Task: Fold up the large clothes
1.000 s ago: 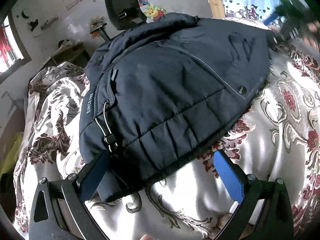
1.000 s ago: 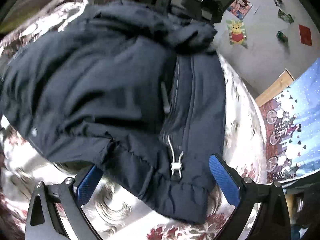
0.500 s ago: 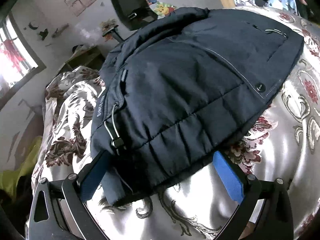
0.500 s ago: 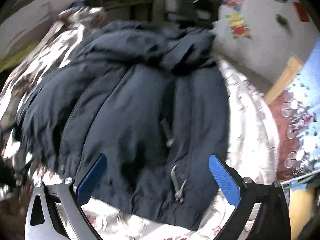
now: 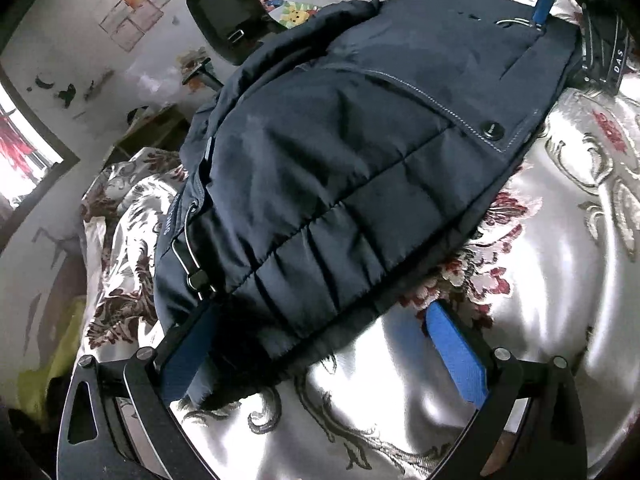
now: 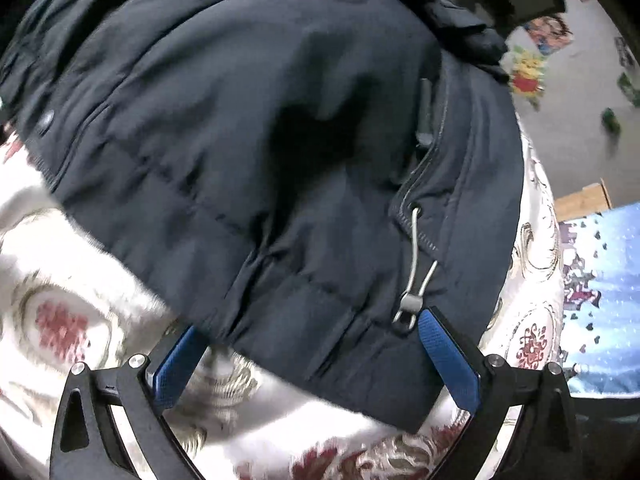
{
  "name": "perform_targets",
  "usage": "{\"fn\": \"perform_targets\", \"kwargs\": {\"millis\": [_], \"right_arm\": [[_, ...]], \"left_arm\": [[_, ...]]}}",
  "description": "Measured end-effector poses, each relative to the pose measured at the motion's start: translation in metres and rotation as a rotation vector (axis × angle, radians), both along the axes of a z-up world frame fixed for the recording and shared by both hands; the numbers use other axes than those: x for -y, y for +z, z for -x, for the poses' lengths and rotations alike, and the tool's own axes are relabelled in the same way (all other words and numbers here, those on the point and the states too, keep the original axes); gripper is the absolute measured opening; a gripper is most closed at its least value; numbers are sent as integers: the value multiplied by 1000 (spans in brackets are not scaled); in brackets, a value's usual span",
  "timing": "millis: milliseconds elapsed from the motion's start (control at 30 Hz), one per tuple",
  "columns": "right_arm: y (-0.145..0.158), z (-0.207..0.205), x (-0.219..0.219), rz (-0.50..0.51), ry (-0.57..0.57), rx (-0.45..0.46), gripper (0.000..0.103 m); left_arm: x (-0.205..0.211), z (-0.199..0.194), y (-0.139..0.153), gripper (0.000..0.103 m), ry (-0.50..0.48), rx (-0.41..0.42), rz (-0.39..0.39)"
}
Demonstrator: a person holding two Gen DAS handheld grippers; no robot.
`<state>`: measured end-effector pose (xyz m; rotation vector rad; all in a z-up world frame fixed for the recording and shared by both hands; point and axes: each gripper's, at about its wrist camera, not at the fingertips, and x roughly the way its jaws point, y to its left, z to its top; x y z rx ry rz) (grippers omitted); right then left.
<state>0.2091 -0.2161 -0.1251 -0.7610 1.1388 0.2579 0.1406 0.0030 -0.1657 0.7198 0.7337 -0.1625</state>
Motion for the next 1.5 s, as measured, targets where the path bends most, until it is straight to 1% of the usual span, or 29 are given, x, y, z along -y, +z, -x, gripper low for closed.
{"fn": "perform_targets", "kwargs": {"millis": [67, 100, 133, 167, 200, 233, 267, 367, 400, 433, 467, 500, 567, 600, 633, 667, 700, 733, 767, 833, 933, 1000, 1067, 1100, 1133, 1167, 1367, 1500], "right_arm": [[3, -2, 0, -25, -25, 37, 101], [6, -2, 1, -42, -33, 52, 101], [10, -3, 2, -65, -42, 66, 97], [14, -3, 3, -91, -48, 73, 94], [18, -4, 4, -115, -54, 77, 90], [22, -4, 5, -132, -61, 81, 89], [25, -4, 6, -150, -65, 90, 88], [36, -5, 10, -191, -71, 106, 82], [39, -5, 8, -197, -68, 109, 79], [42, -5, 9, -202, -62, 111, 74], [43, -2, 9, -206, -54, 114, 71], [46, -1, 7, -207, -44, 119, 67], [48, 4, 2, -196, -23, 128, 63], [48, 7, 0, -195, -13, 130, 58], [47, 10, -1, -197, -3, 129, 52], [47, 10, -2, -202, 4, 124, 48], [48, 11, -4, -210, 14, 117, 41], [49, 13, -5, -211, 19, 119, 36], [48, 13, -5, -209, 22, 125, 33], [51, 12, -4, -222, 25, 141, 23], [60, 19, -5, -265, 2, 164, 16], [71, 20, -2, -299, -16, 198, 13], [86, 22, 1, -339, -37, 260, 11], [92, 23, 3, -358, -48, 286, 11], [100, 25, 5, -384, -64, 314, 10], [109, 27, 6, -415, -83, 346, 10], [152, 36, 15, -546, -143, 498, 8], [178, 49, 15, -595, -134, 587, 7]], "left_arm": [[0, 1, -1, 99, 10, 18, -4], [0, 2, 0, 96, 15, 33, -5], [-1, 2, 1, 87, 23, 49, -6], [-3, 2, 2, 84, 33, 58, -2], [-5, 1, 4, 84, 38, 52, 16], [-8, 0, 6, 82, 42, 52, 37], [-8, 1, 8, 77, 44, 57, 46], [-12, 3, 16, 68, 54, 80, 75], [-13, 3, 18, 66, 53, 85, 79], [-13, 3, 19, 64, 52, 92, 79], [-14, 3, 21, 61, 52, 104, 75], [-13, 4, 22, 60, 52, 114, 72], [-16, 2, 27, 59, 52, 129, 86], [-16, 3, 29, 59, 53, 131, 92], [-16, 4, 30, 56, 53, 131, 98], [-16, 3, 33, 50, 50, 131, 105], [-15, 4, 35, 47, 45, 135, 109], [-14, 4, 38, 40, 40, 140, 110], [-13, 3, 41, 37, 37, 146, 112], [-11, 1, 50, 35, 37, 157, 129], [-10, 1, 64, 31, 39, 185, 153], [-7, 4, 75, 25, 27, 215, 157], [-4, 5, 85, 19, 20, 232, 162], [-4, 4, 91, 17, 20, 234, 172], [-5, 4, 96, 13, 27, 236, 185], [-8, 2, 106, 11, 44, 241, 217], [-21, 0, 153, 6, 126, 284, 364], [-27, 8, 184, 4, 137, 329, 414]]}}
